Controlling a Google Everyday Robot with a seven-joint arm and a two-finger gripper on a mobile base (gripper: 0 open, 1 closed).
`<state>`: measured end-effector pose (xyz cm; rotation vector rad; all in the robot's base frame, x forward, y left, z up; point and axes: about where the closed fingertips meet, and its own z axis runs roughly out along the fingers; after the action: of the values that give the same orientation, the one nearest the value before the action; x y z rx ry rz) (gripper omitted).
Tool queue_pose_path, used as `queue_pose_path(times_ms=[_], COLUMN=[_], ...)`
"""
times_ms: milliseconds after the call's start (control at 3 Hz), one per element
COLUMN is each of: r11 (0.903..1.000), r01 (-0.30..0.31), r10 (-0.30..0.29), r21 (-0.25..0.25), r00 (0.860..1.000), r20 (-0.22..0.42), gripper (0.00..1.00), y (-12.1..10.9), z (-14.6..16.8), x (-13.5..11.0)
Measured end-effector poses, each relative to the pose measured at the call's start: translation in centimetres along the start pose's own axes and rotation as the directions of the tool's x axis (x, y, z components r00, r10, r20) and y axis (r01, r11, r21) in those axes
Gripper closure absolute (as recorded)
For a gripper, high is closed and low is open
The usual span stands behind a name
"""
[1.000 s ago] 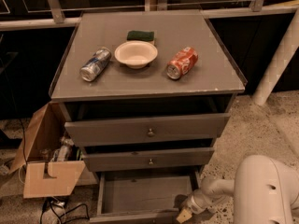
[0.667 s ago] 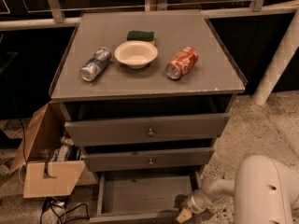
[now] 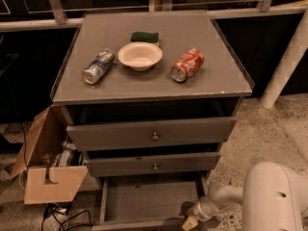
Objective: Open bottom drawer
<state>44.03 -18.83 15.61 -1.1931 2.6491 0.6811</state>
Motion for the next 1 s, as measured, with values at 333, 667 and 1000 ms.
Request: queue_pose_path(times_ms=[333, 667, 1000], r11=[0.9998, 0.9997, 0.9992], r01=[-0.021, -0.026, -0.039], r10=[0.021, 0.026, 0.039], r21=[0.005, 0.004, 0.005], r00=[1.0, 1.0, 0.999], r20=[-0.004, -0.007, -0.01], gripper=[1.0, 1.0, 1.0], y=[0.5, 0.7, 1.2], z=[-0.3, -0.3, -0.3], x=[0.7, 1.1, 1.8])
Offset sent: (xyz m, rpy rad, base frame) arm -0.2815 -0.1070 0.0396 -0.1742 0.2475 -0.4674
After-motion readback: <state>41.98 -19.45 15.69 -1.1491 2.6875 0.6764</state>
